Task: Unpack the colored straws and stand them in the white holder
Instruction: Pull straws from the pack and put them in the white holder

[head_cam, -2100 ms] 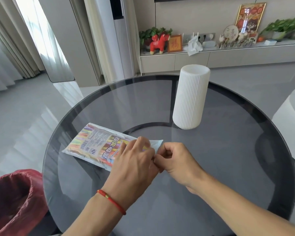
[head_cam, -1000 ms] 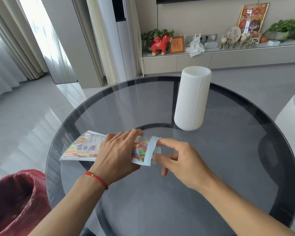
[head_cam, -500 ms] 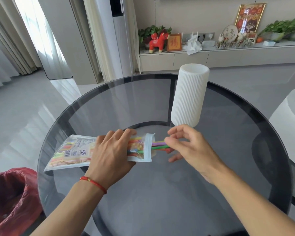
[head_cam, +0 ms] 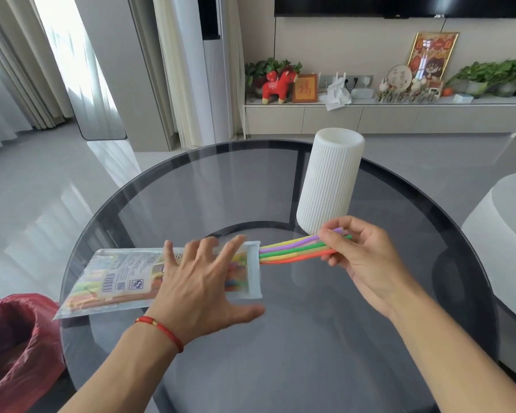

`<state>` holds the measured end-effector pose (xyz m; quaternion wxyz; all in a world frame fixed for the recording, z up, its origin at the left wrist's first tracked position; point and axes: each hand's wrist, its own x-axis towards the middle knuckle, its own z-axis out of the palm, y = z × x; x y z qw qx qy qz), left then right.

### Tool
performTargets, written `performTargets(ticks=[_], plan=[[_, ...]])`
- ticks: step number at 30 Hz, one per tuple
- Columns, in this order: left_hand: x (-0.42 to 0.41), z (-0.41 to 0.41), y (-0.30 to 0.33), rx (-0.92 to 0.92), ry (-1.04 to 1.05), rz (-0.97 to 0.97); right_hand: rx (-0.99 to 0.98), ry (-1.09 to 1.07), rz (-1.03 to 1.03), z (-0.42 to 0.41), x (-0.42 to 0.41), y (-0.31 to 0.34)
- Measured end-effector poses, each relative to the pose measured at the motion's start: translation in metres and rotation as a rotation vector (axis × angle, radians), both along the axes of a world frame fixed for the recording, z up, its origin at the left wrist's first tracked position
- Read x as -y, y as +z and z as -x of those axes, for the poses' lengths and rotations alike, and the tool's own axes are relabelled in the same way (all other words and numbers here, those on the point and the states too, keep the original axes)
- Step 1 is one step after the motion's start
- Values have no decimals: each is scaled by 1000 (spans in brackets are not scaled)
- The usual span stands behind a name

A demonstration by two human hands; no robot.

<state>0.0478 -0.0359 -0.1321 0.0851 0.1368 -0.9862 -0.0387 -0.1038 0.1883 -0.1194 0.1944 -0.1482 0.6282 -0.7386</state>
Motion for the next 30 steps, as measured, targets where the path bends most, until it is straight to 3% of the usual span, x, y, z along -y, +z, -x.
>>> performTargets(ticks=[4, 8, 18, 22, 24, 28, 30], plan=[[-13, 9, 4, -87, -63, -62, 28, 60, 59, 1, -5, 10], [-20, 17, -3, -41, 36, 16, 62, 45, 142, 2, -9, 10], [-20, 22, -13, -93, 34, 9, 103, 9, 126, -8, 3, 4], [-18, 24, -11, -121, 84, -5, -130, -195, -17, -3, -11, 6], [-17, 24, -9, -131, 104, -18, -94, -104, -44, -6, -14, 5], [-27, 22, -9, -147, 76, -9, -25, 300, -146, -37, 16, -8], [-36, 21, -12, -137, 39, 9, -88, 180, -107, -49, 42, -18]])
